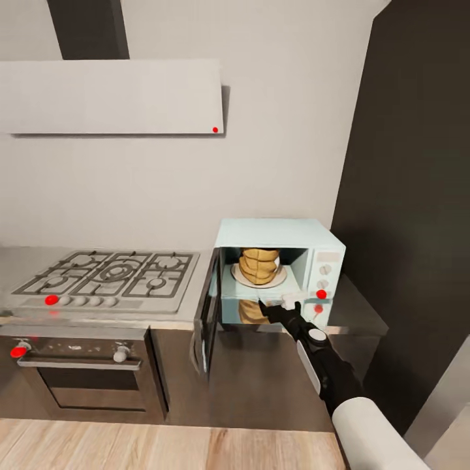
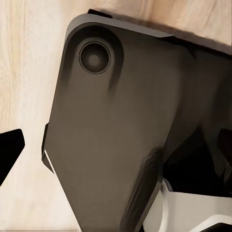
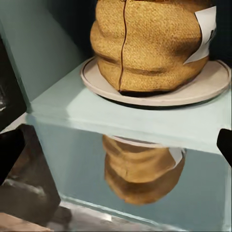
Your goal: In the kitchen, take the popcorn bag from the countertop, put it into the microwave, and heat it until the popcorn is cooked so the cooked popcorn ends up inside the bag.
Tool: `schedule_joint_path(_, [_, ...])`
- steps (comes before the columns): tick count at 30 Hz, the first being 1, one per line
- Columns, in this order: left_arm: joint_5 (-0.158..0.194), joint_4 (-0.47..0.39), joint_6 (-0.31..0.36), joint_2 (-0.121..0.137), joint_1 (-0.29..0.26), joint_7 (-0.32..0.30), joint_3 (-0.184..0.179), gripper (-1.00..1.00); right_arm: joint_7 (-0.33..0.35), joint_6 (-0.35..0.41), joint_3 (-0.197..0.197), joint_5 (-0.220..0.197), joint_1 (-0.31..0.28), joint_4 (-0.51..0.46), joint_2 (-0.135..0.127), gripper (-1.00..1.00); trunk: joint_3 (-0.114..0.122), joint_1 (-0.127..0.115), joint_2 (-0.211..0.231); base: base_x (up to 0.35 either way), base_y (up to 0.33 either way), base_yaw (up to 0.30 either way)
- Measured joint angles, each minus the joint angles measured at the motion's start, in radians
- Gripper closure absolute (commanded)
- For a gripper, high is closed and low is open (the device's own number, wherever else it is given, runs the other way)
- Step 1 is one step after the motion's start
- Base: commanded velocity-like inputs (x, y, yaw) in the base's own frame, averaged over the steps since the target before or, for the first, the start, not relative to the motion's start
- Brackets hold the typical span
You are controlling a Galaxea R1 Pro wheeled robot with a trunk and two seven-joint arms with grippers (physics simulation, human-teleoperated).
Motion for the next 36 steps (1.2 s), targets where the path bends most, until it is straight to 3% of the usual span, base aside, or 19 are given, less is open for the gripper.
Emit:
schedule_joint_path(13, [0.000,-0.001,0.000,0.000,0.000,0.000,0.000,-1.00,0.008,0.007,-0.003,-0.010,0.000,0.008,-0.015,-1.00,0.000,0.000,0.000,-0.284,0.000,0.000])
schedule_joint_path(15, [0.000,-0.001,0.000,0.000,0.000,0.000,0.000,-1.00,0.008,0.012,-0.006,-0.012,0.012,0.025,-0.031,-1.00,0.000,0.000,0.000,-0.190,0.000,0.000])
schedule_joint_path(20, [0.000,-0.001,0.000,0.000,0.000,0.000,0.000,-1.00,0.002,0.013,-0.010,-0.013,0.097,0.064,-0.112,-1.00,0.000,0.000,0.000,-0.079,0.000,0.000])
schedule_joint_path(21, [0.000,-0.001,0.000,0.000,0.000,0.000,-0.001,-1.00,0.000,0.006,-0.011,-0.013,0.122,0.130,-0.139,-1.00,0.000,-0.001,0.000,-0.007,0.000,0.000])
schedule_joint_path(23, [0.000,-0.001,0.000,0.000,0.000,-0.001,-0.001,-1.00,-0.002,-0.013,-0.012,-0.011,0.142,0.362,-0.171,-1.00,0.000,-0.001,0.000,-0.002,0.000,0.000])
schedule_joint_path(28, [0.000,0.000,0.000,0.001,0.000,-0.001,-0.001,-1.00,-0.004,-0.130,-0.011,-0.011,0.145,0.726,-0.179,-1.00,0.000,-0.001,0.000,0.000,0.000,0.000])
schedule_joint_path(32, [0.000,0.000,0.000,0.001,0.000,0.000,-0.001,-1.00,-0.007,-0.154,-0.012,-0.014,0.155,0.860,-0.180,-1.00,0.000,-0.001,0.000,0.000,0.000,0.000])
schedule_joint_path(34, [0.000,0.000,0.000,0.001,0.000,0.000,-0.001,-1.00,-0.007,-0.154,-0.011,-0.018,0.204,0.872,-0.181,-1.00,0.000,-0.001,0.000,0.000,0.000,0.000])
schedule_joint_path(36, [0.000,0.000,0.000,0.001,0.000,0.000,-0.001,-1.00,-0.009,-0.155,-0.011,-0.049,0.273,0.877,-0.180,-1.00,0.000,-0.001,0.000,0.000,0.000,0.000])
